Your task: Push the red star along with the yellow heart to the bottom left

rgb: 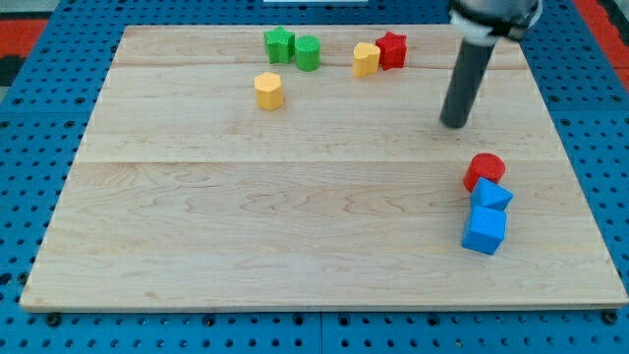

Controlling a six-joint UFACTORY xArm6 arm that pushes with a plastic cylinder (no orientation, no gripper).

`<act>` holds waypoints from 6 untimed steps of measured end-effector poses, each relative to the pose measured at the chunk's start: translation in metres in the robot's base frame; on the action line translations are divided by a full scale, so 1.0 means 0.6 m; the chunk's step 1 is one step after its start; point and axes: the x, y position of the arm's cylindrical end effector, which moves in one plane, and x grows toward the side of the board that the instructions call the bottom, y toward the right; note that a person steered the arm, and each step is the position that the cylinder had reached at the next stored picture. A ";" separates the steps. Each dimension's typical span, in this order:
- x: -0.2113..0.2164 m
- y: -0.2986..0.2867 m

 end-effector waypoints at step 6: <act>-0.073 -0.266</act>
